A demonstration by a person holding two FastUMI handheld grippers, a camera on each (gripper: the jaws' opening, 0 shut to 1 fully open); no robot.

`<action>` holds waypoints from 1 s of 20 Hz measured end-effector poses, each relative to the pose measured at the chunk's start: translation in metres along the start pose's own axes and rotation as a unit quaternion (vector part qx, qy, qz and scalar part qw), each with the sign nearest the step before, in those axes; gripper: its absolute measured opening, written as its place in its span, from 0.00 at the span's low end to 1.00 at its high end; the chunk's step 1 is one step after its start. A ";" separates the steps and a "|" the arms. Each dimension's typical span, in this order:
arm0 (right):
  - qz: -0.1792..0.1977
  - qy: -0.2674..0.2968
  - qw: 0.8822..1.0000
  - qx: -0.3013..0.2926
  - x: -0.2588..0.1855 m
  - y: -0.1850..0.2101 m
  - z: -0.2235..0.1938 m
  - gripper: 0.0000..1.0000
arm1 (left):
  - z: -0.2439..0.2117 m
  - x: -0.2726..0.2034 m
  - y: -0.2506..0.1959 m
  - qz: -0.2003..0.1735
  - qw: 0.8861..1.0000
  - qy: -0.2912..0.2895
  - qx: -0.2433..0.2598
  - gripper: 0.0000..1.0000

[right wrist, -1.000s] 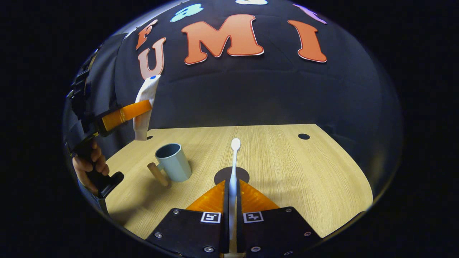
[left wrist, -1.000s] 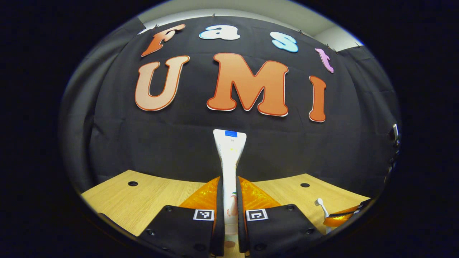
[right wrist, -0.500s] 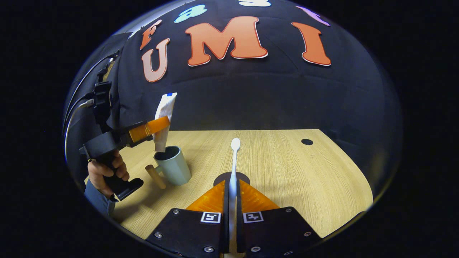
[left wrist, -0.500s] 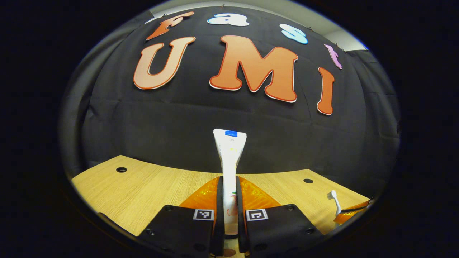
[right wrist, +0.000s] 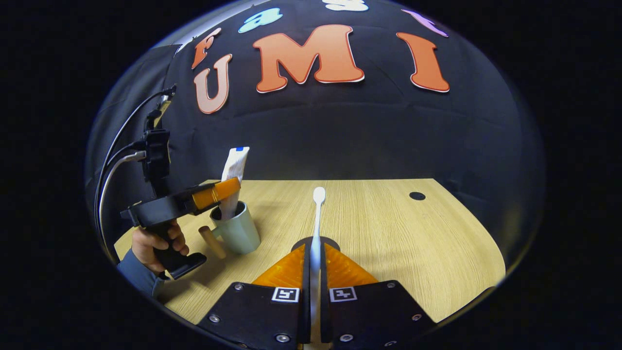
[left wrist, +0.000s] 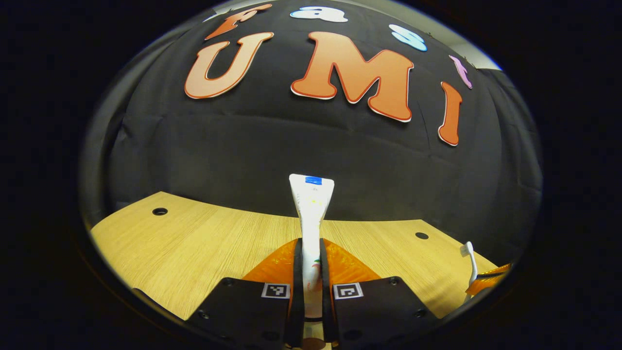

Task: Put the toothbrush and toothpaste on the desktop into the cup, then pick up the cup and place it on the coaster on the desktop.

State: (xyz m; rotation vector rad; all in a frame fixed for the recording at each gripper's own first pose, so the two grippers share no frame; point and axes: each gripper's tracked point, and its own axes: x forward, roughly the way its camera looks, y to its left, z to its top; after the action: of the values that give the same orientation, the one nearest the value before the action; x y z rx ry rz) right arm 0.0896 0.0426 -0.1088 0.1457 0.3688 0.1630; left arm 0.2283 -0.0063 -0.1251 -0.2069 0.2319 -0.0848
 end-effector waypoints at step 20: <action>0.034 -0.050 0.998 0.022 -0.005 0.041 0.029 0.08 | -0.019 -0.045 0.026 0.005 0.999 0.038 -0.015 0.34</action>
State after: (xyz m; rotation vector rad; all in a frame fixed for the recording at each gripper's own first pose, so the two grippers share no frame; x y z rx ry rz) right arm 0.0901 0.0780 -0.0735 0.2084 0.2687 0.2151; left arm 0.1820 0.0200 -0.1386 -0.2317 0.3106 -0.0787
